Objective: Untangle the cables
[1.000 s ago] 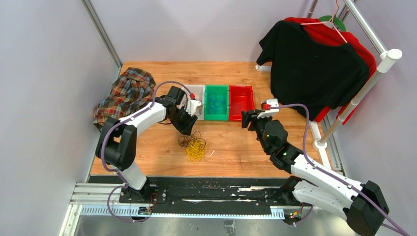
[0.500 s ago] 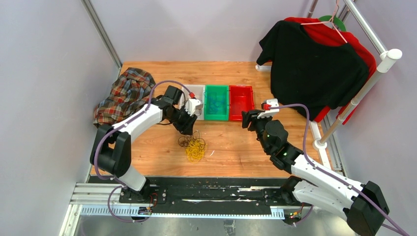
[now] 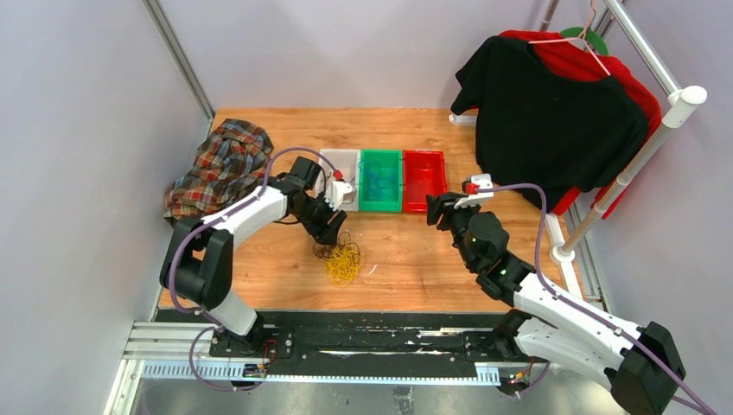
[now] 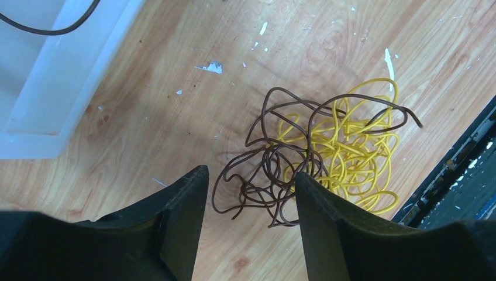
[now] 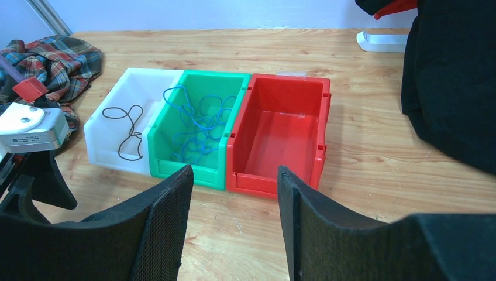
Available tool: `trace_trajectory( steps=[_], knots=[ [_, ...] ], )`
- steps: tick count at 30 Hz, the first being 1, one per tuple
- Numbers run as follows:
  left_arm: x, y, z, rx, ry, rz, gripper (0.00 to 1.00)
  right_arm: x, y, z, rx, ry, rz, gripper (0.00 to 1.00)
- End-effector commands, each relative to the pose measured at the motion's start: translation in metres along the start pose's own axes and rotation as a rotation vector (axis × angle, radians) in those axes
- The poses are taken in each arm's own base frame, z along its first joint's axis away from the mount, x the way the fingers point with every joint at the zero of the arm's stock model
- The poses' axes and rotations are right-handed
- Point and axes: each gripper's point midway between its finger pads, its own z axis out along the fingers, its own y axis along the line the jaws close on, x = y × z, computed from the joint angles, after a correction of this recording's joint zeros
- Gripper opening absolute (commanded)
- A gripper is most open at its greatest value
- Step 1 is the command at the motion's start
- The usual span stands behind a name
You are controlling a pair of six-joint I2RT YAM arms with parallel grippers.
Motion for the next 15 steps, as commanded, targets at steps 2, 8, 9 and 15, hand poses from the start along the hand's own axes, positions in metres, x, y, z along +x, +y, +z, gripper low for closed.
trace_trajectory(
  steps=[2,8,9,15],
  knots=[
    [0.003,-0.001,0.008,0.034,0.001,0.036,0.61,0.004,0.006,0.000,-0.021,0.011,0.013,0.55],
    [-0.007,-0.021,-0.020,0.114,-0.011,0.163,0.62,0.004,0.004,-0.002,-0.018,0.010,0.005,0.54],
    [-0.009,-0.022,-0.026,0.110,-0.014,0.185,0.63,0.005,0.004,-0.002,-0.018,0.012,0.006,0.54],
    [-0.002,-0.029,-0.034,0.126,0.004,0.206,0.62,0.009,0.007,0.000,-0.022,0.019,0.019,0.54]
  ],
)
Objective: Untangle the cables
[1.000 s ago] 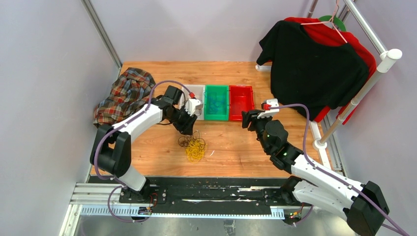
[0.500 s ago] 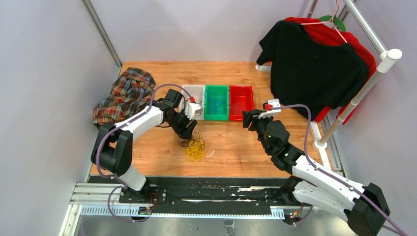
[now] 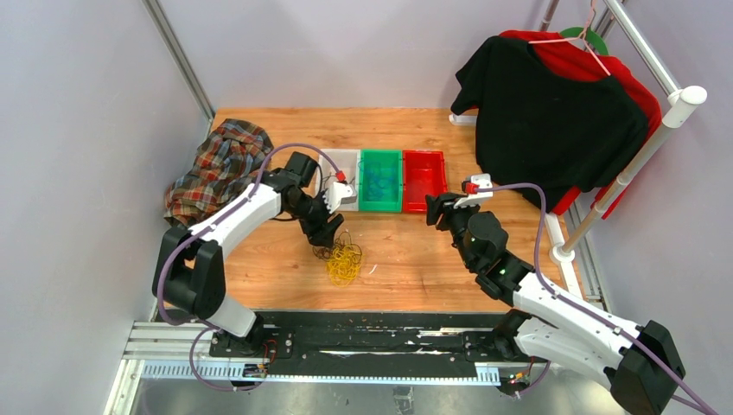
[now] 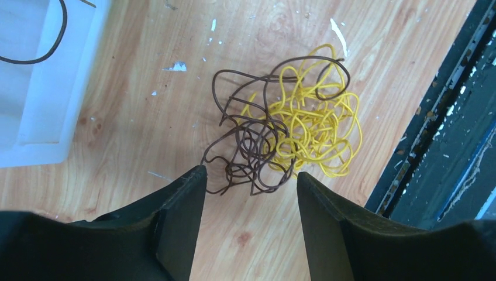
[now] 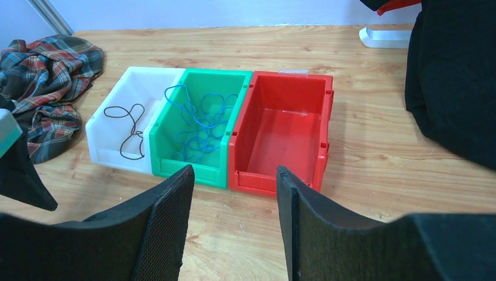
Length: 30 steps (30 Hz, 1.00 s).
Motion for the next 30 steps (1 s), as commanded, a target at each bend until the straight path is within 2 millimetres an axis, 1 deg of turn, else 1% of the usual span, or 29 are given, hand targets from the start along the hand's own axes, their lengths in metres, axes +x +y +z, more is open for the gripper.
trace_trajectory(
  steps=[1,3,5,10,15,21,24,26,27,30],
  knots=[
    [0.003,-0.011,-0.007,0.038,0.006,0.039,0.62,0.006,0.006,-0.001,-0.024,0.012,0.011,0.54],
    [0.010,-0.007,0.000,0.029,0.026,0.015,0.62,0.006,0.006,-0.001,-0.024,0.012,0.010,0.54],
    [0.013,-0.002,0.006,0.010,0.028,-0.010,0.62,0.006,0.006,-0.002,-0.025,0.011,0.010,0.54],
    [0.003,0.009,0.016,-0.023,-0.020,-0.057,0.58,0.007,0.006,-0.002,-0.024,0.011,0.014,0.53],
    [-0.003,0.020,0.025,-0.046,-0.037,-0.072,0.50,0.007,0.007,-0.001,-0.025,0.013,0.020,0.52],
    [0.010,0.022,0.032,-0.049,0.000,-0.061,0.46,0.007,0.006,-0.002,-0.025,0.011,0.017,0.51],
    [0.013,0.020,0.032,-0.044,0.004,-0.059,0.44,0.007,0.007,-0.002,-0.026,0.011,0.017,0.51],
    [0.014,0.019,0.033,-0.041,0.004,-0.059,0.40,0.007,0.007,-0.001,-0.026,0.012,0.020,0.51],
    [0.014,0.019,0.033,-0.041,0.004,-0.062,0.36,0.007,0.007,-0.001,-0.025,0.012,0.022,0.51],
    [0.008,0.016,0.032,-0.030,-0.014,-0.082,0.18,0.006,0.007,-0.001,-0.024,0.011,0.022,0.50]
  ],
)
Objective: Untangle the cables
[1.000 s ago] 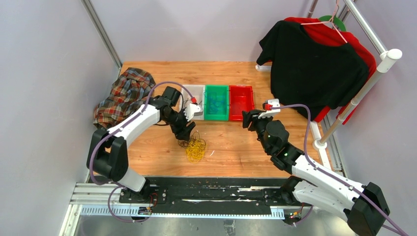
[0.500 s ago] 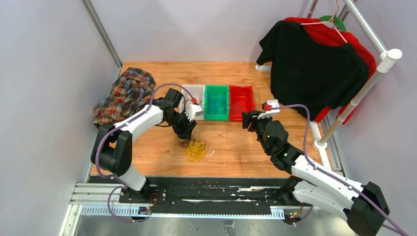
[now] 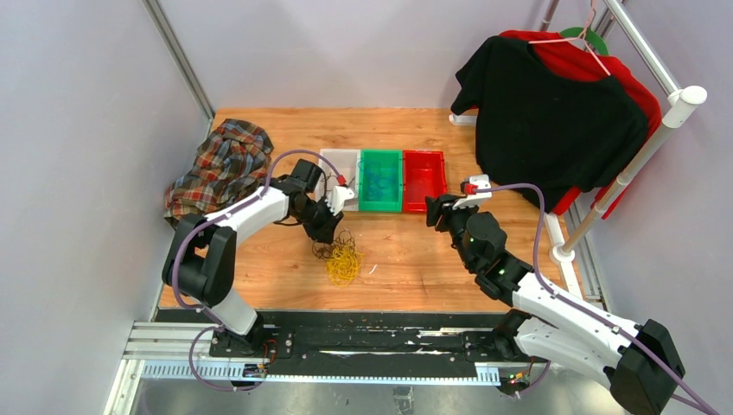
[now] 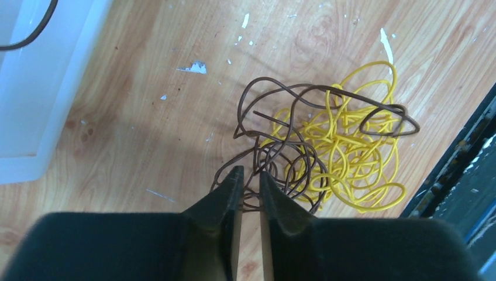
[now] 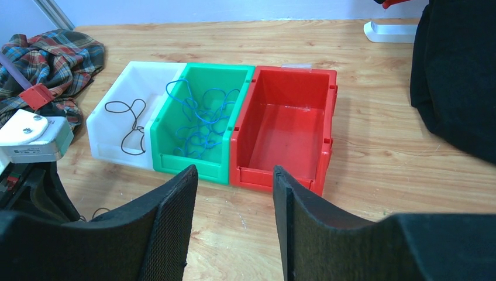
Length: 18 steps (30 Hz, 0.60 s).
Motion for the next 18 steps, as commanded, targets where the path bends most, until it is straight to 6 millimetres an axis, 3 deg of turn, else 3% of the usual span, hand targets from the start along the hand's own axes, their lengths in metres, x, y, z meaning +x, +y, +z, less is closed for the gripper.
trace_trajectory(
  steps=[1,4,18],
  knots=[
    [-0.011,-0.004,-0.001,0.016,-0.039,-0.010,0.13,-0.001,0.004,0.000,-0.012,-0.005,0.018,0.49],
    [-0.028,-0.008,-0.013,0.012,-0.094,-0.012,0.01,-0.002,0.004,-0.001,-0.013,-0.008,0.019,0.48],
    [-0.083,-0.011,-0.075,-0.074,-0.212,0.030,0.01,-0.009,0.012,-0.004,-0.052,-0.019,0.023,0.45]
  ],
)
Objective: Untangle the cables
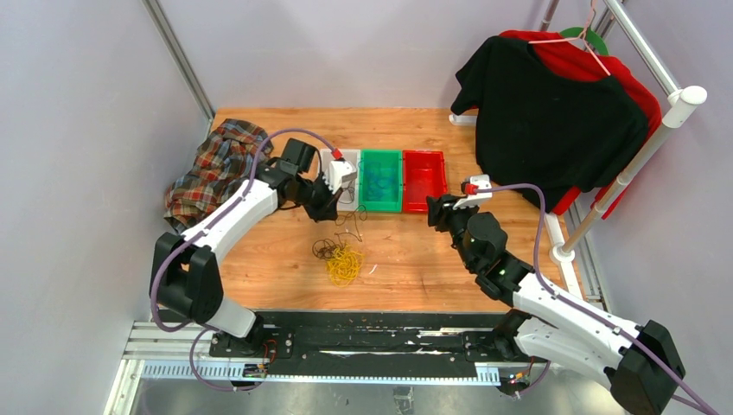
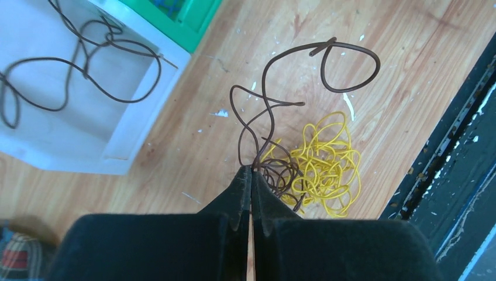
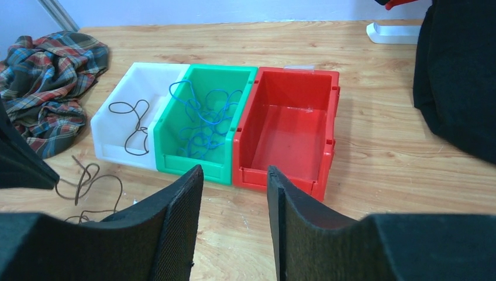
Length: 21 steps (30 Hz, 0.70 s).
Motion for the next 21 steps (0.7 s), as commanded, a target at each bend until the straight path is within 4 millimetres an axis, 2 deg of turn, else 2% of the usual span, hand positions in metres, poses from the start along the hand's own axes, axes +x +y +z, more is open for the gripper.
trace_trajectory(
  steps=[1,7,13,16,19,21],
  knots=[
    [-0.032,-0.006,-0.029,-0.023,-0.058,0.020,0.01,-0.010,0.015,-0.004,-0.068,-0.018,0.020,0.47],
    [-0.076,-0.024,-0.075,-0.025,-0.174,0.074,0.01,-0.016,0.050,-0.003,-0.214,-0.034,0.043,0.68],
    [-0.111,-0.044,-0.122,-0.037,-0.278,0.124,0.01,-0.024,0.101,-0.004,-0.407,-0.068,0.074,0.72],
    [-0.124,-0.052,-0.144,-0.052,-0.321,0.152,0.01,-0.020,0.123,-0.001,-0.472,-0.053,0.072,0.73],
    [-0.120,-0.055,-0.149,-0.067,-0.324,0.154,0.02,-0.013,0.133,0.002,-0.478,-0.034,0.051,0.73],
    [-0.100,-0.048,-0.135,-0.082,-0.269,0.122,0.09,-0.010,0.135,0.003,-0.466,-0.025,0.038,0.73]
  ],
)
